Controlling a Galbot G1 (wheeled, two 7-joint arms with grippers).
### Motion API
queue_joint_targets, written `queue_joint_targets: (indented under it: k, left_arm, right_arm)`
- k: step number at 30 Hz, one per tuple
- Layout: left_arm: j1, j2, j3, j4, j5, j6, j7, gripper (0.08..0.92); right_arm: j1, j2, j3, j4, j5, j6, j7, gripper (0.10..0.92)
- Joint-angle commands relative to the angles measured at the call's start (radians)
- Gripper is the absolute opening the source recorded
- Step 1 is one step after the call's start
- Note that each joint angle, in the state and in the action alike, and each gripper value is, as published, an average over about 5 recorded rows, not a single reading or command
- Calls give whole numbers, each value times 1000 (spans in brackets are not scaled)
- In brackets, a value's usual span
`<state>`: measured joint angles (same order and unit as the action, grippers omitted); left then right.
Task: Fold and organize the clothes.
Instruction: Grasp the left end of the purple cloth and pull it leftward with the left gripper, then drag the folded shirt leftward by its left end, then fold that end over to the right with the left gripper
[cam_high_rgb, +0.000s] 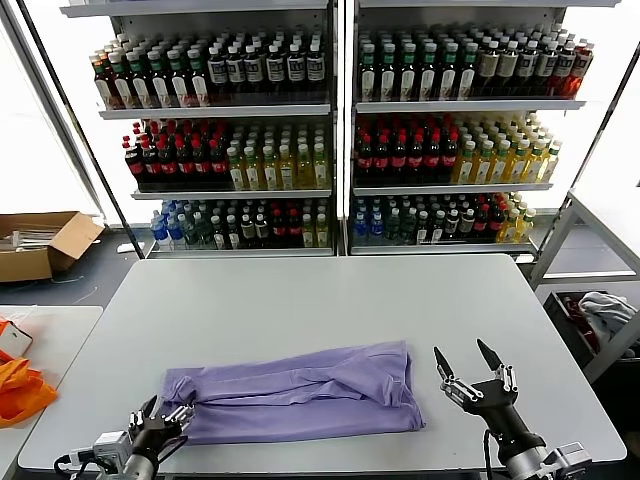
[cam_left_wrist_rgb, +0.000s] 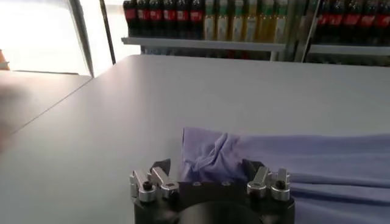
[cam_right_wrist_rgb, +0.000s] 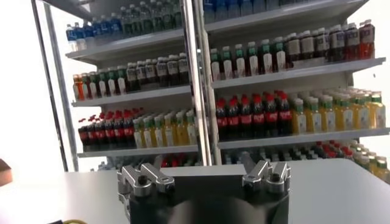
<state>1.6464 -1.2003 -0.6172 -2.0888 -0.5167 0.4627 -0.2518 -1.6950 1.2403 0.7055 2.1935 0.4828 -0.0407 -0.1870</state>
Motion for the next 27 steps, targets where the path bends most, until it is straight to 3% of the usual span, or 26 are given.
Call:
queue_joint_targets:
  k: [1,7,11,20,27]
  left_arm:
    - [36,-47,21,-17,-43,69,-69,653]
    - [38,-46,22,-23,-51,65,-57,480]
    - [1,-8,12,-8,-66,34,-20,376]
    - [-84,213,-159,103,-77,-22,222,129]
    - [-139,419,-354,356,-64,-87,371,92]
  right_arm:
    - [-12,8,14,-3,11,33,-12,823]
    - [-15,16,3,-2,19,25,-8,823]
    - [-11,12,0,-4,27,20,-3,823]
    - [-12,13,-1,7,44,4,-1,823]
    - [-20,11,4,18,45,6,3,823]
